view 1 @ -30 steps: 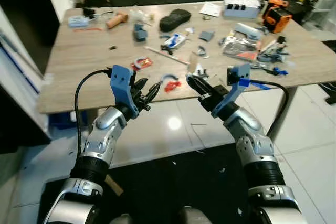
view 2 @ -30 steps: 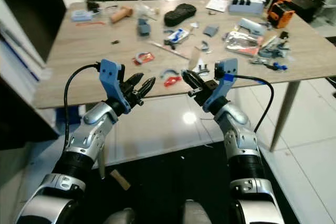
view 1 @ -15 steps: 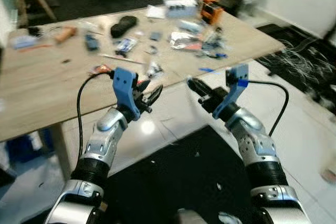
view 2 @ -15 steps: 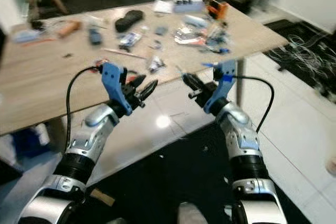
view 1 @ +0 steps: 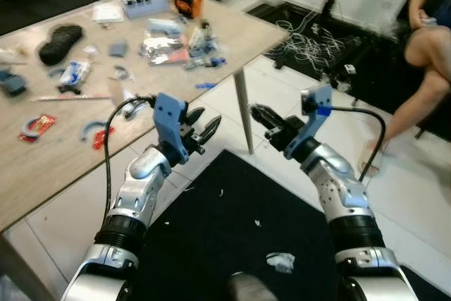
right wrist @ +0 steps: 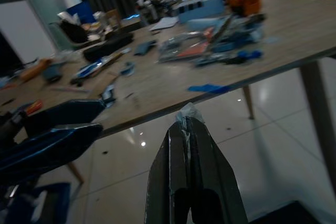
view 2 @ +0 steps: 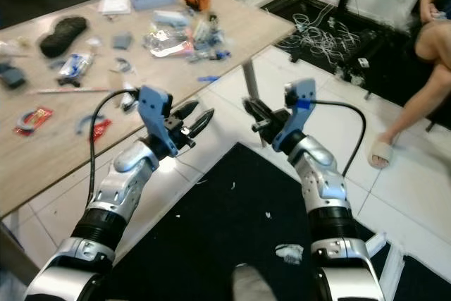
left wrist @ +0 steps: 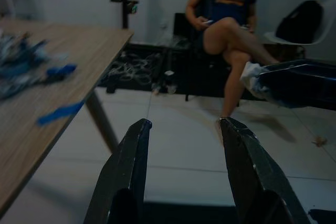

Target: Picking trash to rubbish bin

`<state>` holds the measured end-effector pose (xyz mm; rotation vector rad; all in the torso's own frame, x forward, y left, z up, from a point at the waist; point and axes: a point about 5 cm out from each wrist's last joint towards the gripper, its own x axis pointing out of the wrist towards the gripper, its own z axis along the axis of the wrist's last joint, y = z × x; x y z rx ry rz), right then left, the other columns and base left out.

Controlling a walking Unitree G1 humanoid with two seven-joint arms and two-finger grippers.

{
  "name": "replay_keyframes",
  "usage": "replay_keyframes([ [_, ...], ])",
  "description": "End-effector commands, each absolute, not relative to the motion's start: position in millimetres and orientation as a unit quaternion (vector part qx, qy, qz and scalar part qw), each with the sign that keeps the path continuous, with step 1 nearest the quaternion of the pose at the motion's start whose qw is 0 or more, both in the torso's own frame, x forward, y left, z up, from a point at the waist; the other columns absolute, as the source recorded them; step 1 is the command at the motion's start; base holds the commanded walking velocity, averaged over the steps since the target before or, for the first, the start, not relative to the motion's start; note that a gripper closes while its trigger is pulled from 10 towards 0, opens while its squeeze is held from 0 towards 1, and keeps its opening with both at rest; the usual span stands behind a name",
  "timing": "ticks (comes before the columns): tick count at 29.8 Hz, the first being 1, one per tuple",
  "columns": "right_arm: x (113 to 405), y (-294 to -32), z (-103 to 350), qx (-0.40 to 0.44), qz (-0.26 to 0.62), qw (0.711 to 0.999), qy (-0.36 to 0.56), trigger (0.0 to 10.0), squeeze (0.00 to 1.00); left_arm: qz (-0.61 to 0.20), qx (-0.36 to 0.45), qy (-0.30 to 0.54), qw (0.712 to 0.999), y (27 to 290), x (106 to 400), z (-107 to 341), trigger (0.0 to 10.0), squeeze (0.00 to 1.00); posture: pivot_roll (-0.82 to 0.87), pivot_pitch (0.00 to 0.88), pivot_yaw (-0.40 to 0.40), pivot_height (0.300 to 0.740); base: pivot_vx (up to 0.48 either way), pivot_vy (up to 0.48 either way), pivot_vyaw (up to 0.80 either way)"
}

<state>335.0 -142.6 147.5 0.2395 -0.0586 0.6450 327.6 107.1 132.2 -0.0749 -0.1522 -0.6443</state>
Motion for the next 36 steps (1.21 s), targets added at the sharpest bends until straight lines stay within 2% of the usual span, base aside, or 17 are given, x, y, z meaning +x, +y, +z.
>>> replay_keyframes([
  [1, 335.1, -142.8, 146.6, 0.113, 0.319, 0.941, -0.023, 10.0, 0.00, -0.328, -0.014, -0.077, 0.942, 106.5, 325.0, 129.2, 10.0, 0.00, -0.08, 0.000, 0.006, 0.740, 0.000, 0.000, -0.80],
  [36, 335.3, -144.8, 146.9, 0.113, 0.312, 0.943, -0.025, 10.0, 0.00, -0.351, -0.013, -0.095, 0.931, 105.0, 321.1, 128.4, 10.0, 0.00, -0.08, 0.000, 0.005, 0.740, 0.000, 0.000, -0.80],
])
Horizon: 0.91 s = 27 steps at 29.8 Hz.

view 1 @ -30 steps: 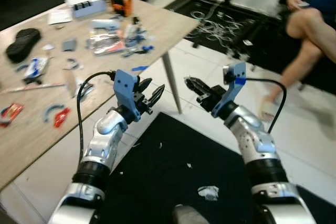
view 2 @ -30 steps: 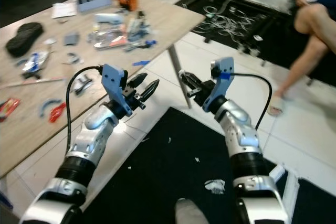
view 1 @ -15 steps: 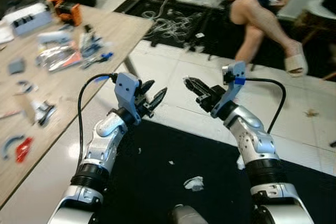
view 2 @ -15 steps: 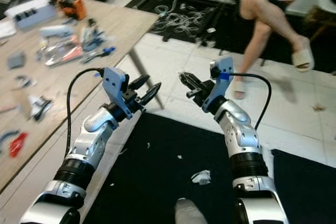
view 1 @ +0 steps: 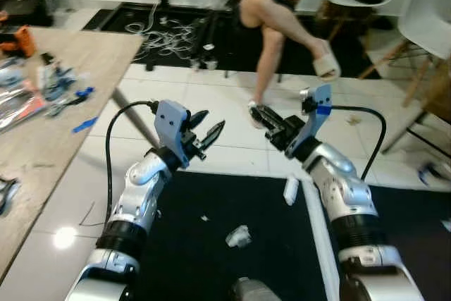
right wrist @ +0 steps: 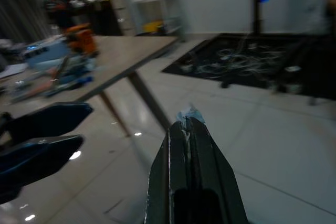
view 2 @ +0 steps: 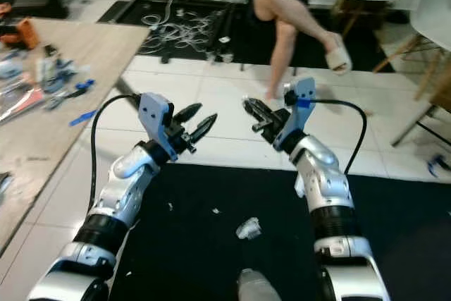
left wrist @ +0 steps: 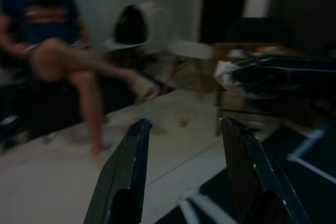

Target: Picking trash to rubbish bin

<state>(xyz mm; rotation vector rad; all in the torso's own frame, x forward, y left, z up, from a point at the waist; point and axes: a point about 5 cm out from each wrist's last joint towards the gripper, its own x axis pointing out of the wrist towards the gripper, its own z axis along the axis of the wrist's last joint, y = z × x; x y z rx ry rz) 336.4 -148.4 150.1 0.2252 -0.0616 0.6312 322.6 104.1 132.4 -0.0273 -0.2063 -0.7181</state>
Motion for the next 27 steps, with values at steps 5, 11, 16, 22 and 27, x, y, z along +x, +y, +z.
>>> replay_keyframes([
  [5, 335.5, -144.9, 147.1, 0.114, 0.311, 0.943, -0.025, 10.0, 0.00, -0.352, -0.013, -0.094, 0.931, 105.1, 321.2, 128.1, 10.0, 0.00, -0.08, 0.000, 0.005, 0.740, 0.000, 0.000, -0.80],
  [11, 335.6, -144.9, 147.2, 0.114, 0.310, 0.943, -0.025, 10.0, 0.00, -0.352, -0.012, -0.094, 0.931, 105.1, 321.3, 127.9, 10.0, 0.00, -0.08, 0.000, 0.005, 0.740, 0.000, 0.000, -0.80],
  [16, 335.6, -144.6, 147.6, 0.114, 0.310, 0.943, -0.025, 10.0, 0.00, -0.352, -0.011, -0.095, 0.931, 104.9, 321.5, 127.8, 10.0, 0.00, -0.08, 0.000, 0.005, 0.740, 0.000, 0.000, -0.80],
  [22, 335.6, -144.1, 148.1, 0.114, 0.311, 0.943, -0.025, 10.0, 0.00, -0.353, -0.010, -0.095, 0.931, 104.8, 321.6, 127.7, 10.0, 0.00, -0.08, 0.000, 0.005, 0.740, 0.000, 0.000, -0.80],
  [27, 335.6, -144.2, 148.1, 0.115, 0.311, 0.943, -0.025, 10.0, 0.00, -0.353, -0.010, -0.094, 0.931, 104.6, 321.7, 127.6, 10.0, 0.00, -0.08, 0.000, 0.003, 0.740, 0.000, 0.000, -0.80],
])
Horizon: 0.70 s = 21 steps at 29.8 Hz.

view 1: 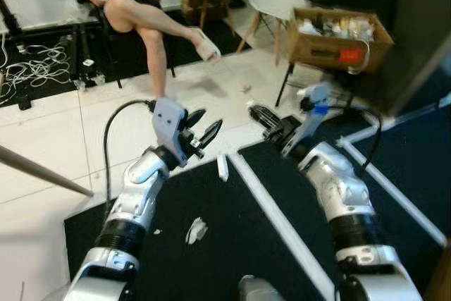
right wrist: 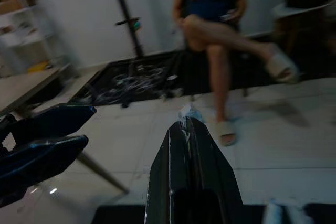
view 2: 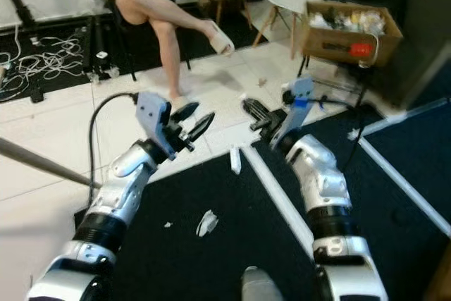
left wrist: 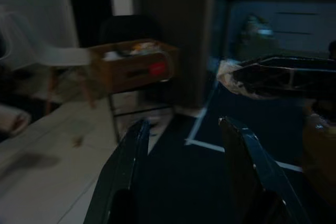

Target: Picking trash to rubbish bin

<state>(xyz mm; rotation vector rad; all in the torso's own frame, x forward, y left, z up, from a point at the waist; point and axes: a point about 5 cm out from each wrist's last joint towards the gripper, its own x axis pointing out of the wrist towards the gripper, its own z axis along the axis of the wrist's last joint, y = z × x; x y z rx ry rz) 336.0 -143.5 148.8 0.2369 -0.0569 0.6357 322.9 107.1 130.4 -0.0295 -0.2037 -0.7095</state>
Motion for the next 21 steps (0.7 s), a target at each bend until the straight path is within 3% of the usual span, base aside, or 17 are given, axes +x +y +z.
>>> replay_keyframes([
  [1, 335.6, -144.2, 148.1, 0.115, 0.311, 0.943, -0.025, 10.0, 0.00, -0.353, -0.010, -0.094, 0.931, 104.6, 321.7, 127.6, 10.0, 0.00, -0.08, 0.000, 0.003, 0.740, 0.000, 0.000, -0.80],
  [21, 335.5, -144.7, 146.1, 0.114, 0.312, 0.943, -0.021, 10.0, 0.00, -0.344, -0.018, -0.081, 0.936, 105.1, 323.9, 125.3, 10.0, 0.00, -0.08, 0.000, 0.001, 0.740, 0.000, 0.000, -0.80],
])
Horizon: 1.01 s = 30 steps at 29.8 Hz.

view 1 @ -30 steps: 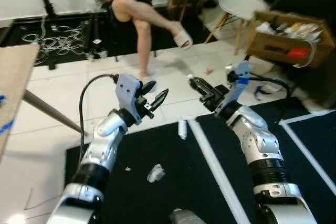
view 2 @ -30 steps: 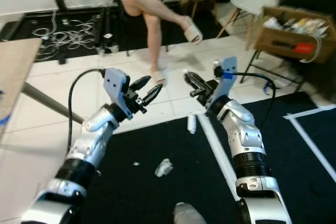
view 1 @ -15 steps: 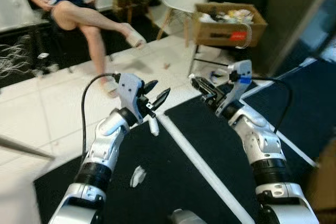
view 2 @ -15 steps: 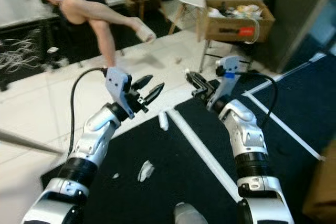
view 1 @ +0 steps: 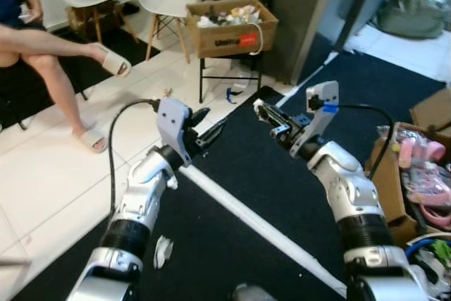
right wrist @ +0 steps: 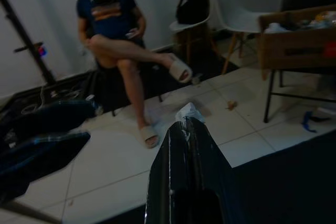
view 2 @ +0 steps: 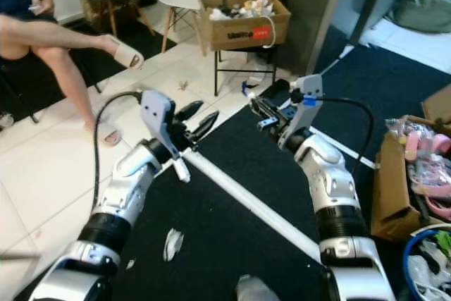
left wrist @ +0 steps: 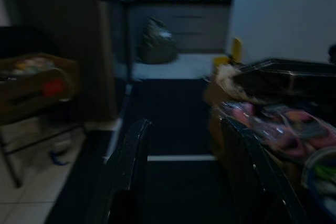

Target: Picking trash to rubbish bin

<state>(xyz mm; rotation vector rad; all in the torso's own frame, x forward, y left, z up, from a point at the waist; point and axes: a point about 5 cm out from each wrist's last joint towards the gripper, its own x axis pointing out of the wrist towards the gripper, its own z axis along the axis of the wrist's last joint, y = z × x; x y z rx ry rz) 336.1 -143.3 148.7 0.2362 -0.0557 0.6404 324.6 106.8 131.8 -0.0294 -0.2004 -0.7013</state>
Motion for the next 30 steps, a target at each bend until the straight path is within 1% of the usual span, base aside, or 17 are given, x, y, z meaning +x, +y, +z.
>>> replay_keyframes([
  [1, 335.5, -144.7, 146.1, 0.114, 0.312, 0.943, -0.021, 10.0, 0.00, -0.343, -0.019, -0.080, 0.936, 105.1, 324.1, 125.1, 10.0, 0.00, -0.08, 0.000, 0.001, 0.740, 0.000, 0.000, -0.80],
  [20, 335.6, -144.8, 147.2, 0.116, 0.313, 0.942, -0.027, 10.0, 0.00, -0.342, -0.022, -0.071, 0.937, 105.5, 325.2, 124.7, 10.0, 0.00, -0.08, 0.000, 0.002, 0.740, 0.000, 0.000, -0.80],
  [22, 335.5, -145.2, 147.7, 0.122, 0.311, 0.942, -0.030, 10.0, 0.00, -0.342, -0.022, -0.070, 0.937, 105.5, 325.2, 124.8, 10.0, 0.00, -0.08, 0.000, 0.002, 0.740, 0.000, 0.000, -0.44],
  [25, 335.3, -146.2, 148.8, 0.125, 0.309, 0.942, -0.036, 10.0, 0.00, -0.343, -0.023, -0.070, 0.936, 105.4, 325.3, 124.9, 10.0, 0.00, -0.08, 0.000, 0.002, 0.740, 0.000, 0.000, 0.00],
  [30, 335.2, -146.7, 148.8, 0.123, 0.310, 0.942, -0.036, 10.0, 0.00, -0.344, -0.026, -0.073, 0.936, 104.9, 325.2, 125.6, 10.0, 0.00, -0.08, 0.000, 0.002, 0.740, 0.311, 0.000, 0.00],
])
